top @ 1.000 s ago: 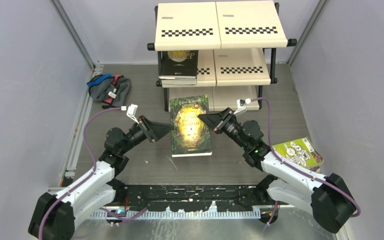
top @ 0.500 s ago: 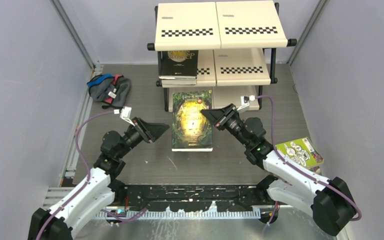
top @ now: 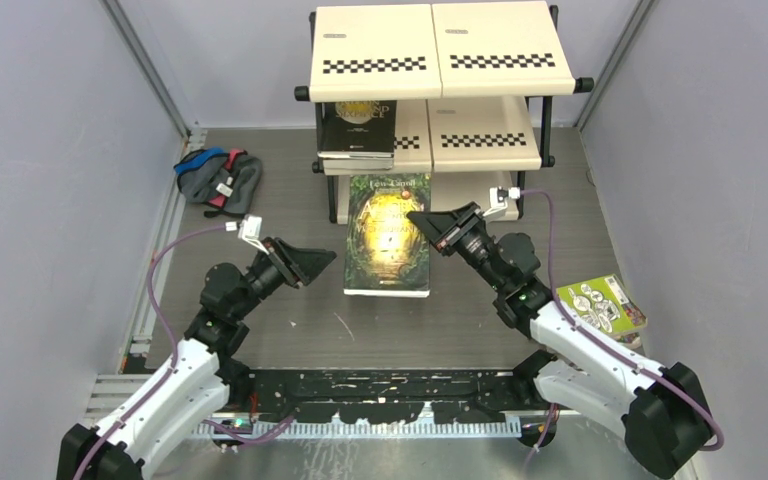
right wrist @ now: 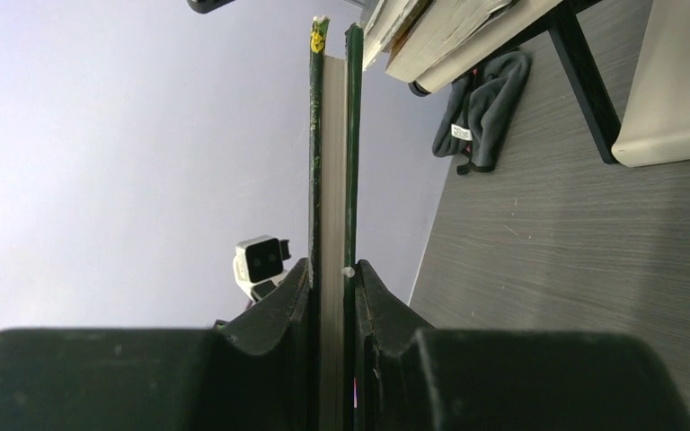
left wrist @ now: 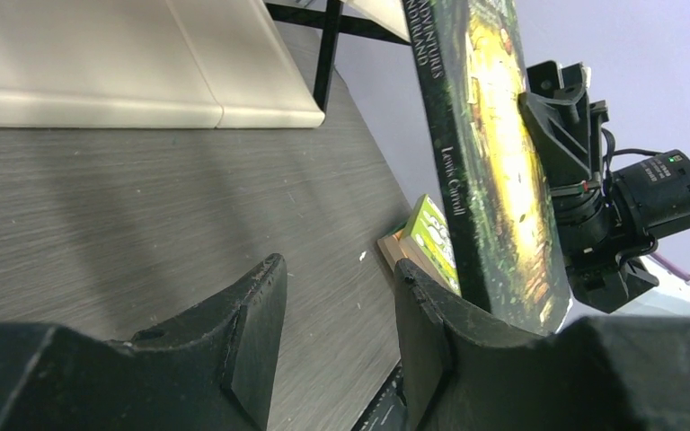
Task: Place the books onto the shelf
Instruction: Place the book on the shelf.
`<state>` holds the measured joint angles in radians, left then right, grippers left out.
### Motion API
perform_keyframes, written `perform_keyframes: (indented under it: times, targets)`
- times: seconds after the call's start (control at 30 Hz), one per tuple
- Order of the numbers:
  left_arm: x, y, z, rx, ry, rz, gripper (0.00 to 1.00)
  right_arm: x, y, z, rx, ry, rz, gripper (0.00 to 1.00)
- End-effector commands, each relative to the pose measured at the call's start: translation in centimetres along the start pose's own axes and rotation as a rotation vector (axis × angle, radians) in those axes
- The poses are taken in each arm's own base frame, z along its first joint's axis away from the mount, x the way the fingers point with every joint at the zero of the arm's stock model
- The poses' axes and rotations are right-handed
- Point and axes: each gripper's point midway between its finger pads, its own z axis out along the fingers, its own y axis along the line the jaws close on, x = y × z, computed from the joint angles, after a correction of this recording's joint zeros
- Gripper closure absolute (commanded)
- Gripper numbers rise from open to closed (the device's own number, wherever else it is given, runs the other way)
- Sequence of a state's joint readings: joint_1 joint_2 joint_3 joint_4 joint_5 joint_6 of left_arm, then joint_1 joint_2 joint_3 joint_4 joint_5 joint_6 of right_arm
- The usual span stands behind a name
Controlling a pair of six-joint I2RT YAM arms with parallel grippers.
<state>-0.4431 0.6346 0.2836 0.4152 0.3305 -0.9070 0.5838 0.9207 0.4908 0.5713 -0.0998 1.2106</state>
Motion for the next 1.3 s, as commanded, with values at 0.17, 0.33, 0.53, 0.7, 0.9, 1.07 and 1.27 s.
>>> perform_keyframes:
  times: [0.17,0.33,0.53,0.7,0.9,1.07,1.27]
  targets:
    - [-0.2,0.0,0.0,0.004,-0.013,0.029,0.53,-4.1,9.5,0.2,-0.274,-0.085,0.05,0.99]
    - [-0.2,0.0,-0.1,0.002,-0.012,0.031,0.53,-4.8,9.9,1.3,-0.278,-0.092,0.058,0.99]
    - [-0.3,0.0,0.0,0.001,-0.016,0.032,0.53,-6.3,9.4,3.3,-0.271,-0.12,0.073,0.99]
    - [-0.3,0.0,0.0,0.001,-0.016,0.033,0.53,-7.8,8.9,5.0,-0.271,-0.144,0.097,0.99]
    - [-0.5,0.0,0.1,-0.002,-0.019,0.035,0.53,-9.6,9.5,7.4,-0.281,-0.155,0.108,0.99]
    - [-0.5,0.1,0.1,-0.004,-0.02,0.034,0.53,-10.7,8.9,9.4,-0.264,-0.161,0.127,0.99]
    - [-0.5,0.2,0.3,-0.002,-0.02,0.032,0.54,-11.4,8.1,11.4,-0.235,-0.168,0.137,0.99]
